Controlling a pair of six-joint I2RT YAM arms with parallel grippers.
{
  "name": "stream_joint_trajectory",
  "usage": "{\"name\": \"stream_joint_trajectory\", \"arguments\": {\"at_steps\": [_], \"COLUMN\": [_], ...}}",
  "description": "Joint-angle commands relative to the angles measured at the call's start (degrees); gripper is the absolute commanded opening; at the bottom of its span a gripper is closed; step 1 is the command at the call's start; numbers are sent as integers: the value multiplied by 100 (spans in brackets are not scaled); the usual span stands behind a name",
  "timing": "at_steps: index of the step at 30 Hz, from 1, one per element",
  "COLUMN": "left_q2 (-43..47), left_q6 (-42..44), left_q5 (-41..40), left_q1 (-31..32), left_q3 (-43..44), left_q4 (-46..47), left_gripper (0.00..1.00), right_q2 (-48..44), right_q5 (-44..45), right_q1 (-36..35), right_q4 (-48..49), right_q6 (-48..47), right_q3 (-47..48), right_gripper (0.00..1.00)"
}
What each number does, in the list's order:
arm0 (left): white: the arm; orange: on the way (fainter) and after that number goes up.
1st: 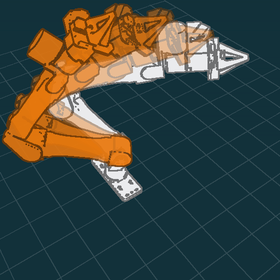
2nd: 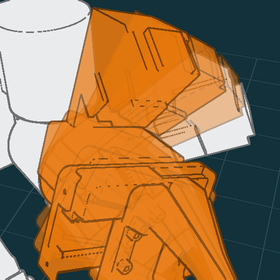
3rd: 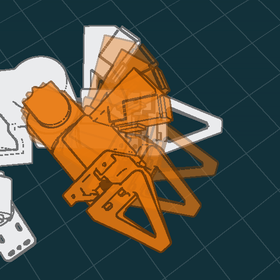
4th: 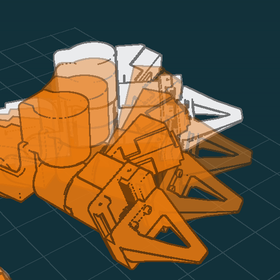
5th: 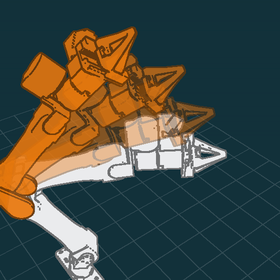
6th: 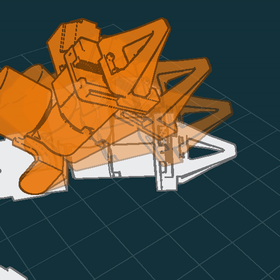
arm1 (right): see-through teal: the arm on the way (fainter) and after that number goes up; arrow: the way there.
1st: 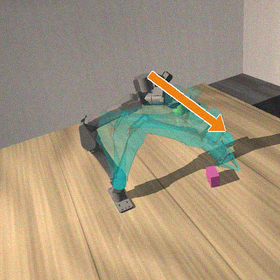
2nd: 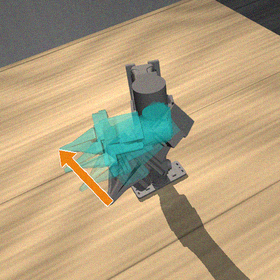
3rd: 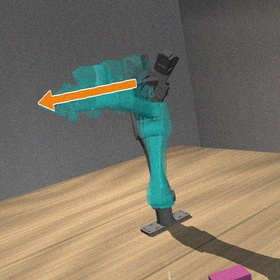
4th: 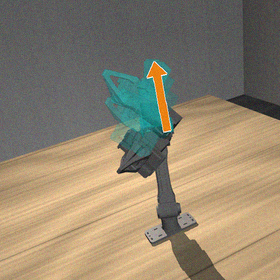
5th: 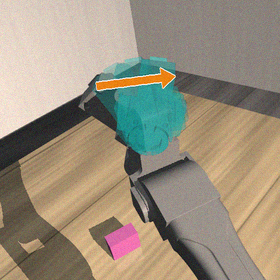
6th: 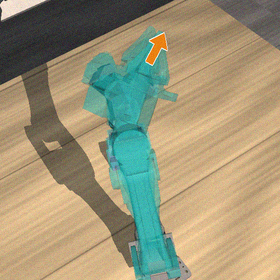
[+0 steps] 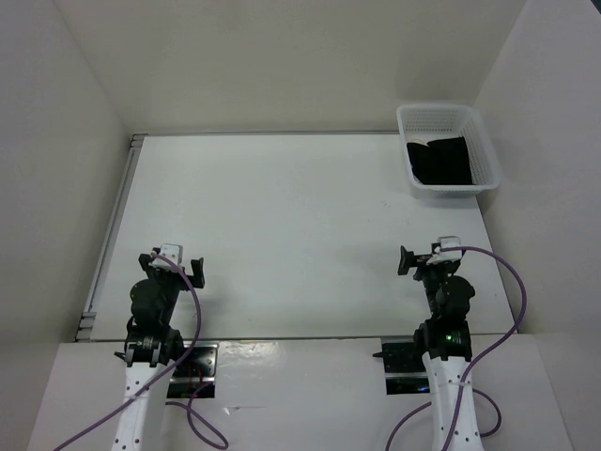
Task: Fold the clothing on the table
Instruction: Grab the skirt from the pile
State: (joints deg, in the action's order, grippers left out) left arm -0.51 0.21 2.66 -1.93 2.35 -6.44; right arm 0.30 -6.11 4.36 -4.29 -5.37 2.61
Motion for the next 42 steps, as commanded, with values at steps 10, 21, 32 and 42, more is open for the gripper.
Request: {"name": "stream_joint_trajectory", "arguments": {"at_steps": [10, 21, 32, 42], "left_q2": [807, 807, 807, 807], "left_q6": [50, 50, 50, 775], "left_q5": [-63, -63, -63, 643], "left_q1": [18, 18, 18, 18], "left_q3": [-182, -182, -182, 379], "left_q4": [108, 108, 108, 1072], "left_gripper": [100, 100, 100, 100], "right_q2": [-478, -478, 2279, 3600], "right_q5": [119, 388, 2720, 2097], "right_q1": [-58, 47, 47, 179], "right_q4": [87, 121, -1449, -1952], "right_q6": [71, 444, 1222, 1283], "right_q3": [-226, 1266, 4386, 5654], "right_gripper": [99, 99, 99, 99]}}
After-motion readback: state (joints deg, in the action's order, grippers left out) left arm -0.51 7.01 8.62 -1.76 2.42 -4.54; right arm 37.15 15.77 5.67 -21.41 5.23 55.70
